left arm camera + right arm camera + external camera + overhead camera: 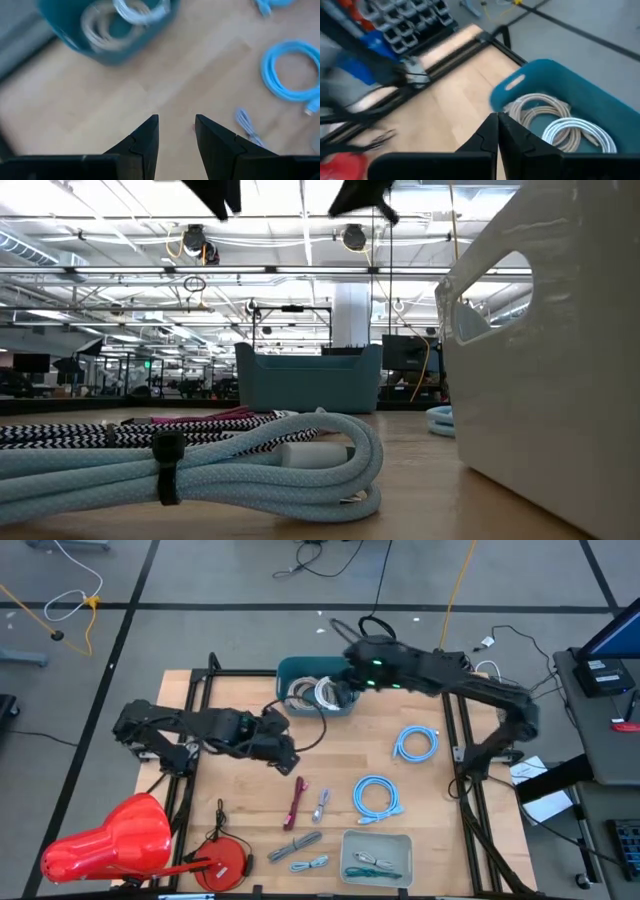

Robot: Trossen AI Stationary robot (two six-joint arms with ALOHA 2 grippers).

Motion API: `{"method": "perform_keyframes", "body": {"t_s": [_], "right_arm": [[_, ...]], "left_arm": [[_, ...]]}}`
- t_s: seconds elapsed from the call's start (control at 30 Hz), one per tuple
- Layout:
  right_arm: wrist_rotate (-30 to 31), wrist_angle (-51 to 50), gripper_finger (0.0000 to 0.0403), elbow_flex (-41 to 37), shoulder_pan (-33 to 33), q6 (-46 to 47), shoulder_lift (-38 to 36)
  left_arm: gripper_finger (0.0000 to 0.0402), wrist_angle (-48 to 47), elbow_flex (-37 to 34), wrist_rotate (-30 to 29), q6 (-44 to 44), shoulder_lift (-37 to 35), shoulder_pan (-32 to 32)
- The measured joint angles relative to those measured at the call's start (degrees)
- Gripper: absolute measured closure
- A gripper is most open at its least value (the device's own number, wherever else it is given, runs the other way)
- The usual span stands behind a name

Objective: Pick & Place USB Port
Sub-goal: Put the red patterned charger cable into the gray bin

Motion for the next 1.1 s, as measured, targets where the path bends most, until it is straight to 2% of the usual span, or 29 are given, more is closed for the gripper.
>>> {"method": "perform_keyframes", "body": {"t_s": [0.2,0.33,0.4,0.5,0.7,0.83,1.1], "right_arm": [[10.03,-10.48,0.0403,0.0,9.43,1.82,-11.07],[16.89,-20.04,0.0403,0.0,15.44,6.92,-16.84],[17.9,-24.82,0.0402,-0.01,18.17,9.25,-18.88],[17.82,-30.6,0.0393,-0.74,22.07,12.53,-21.42],[19.31,-32.25,0.0362,-8.84,28.65,16.32,-27.53],[16.35,-31.33,0.0335,-15.46,30.31,20.32,-30.86],[14.43,-27.02,0.0295,-24.66,34.76,24.24,-35.84]], "left_arm": [[0.0273,9.81,-12.64,14.93,-5.52,0.06,1.72],[0.0272,17.54,-21.18,20.67,-11.4,0.07,-0.16],[0.0272,21.85,-24.71,22.98,-14.68,0.34,-1.34],[0.0265,26.79,-27.81,23.14,-17.67,1.07,-3.27],[0.0206,31.4,-27.32,22.59,-21.72,5.67,-4.05],[0.0167,35.39,-25.88,23.95,-21.9,10.3,-4.17],[0.0158,33.98,-21.58,34.37,-19.35,22.58,-4.87]]}}
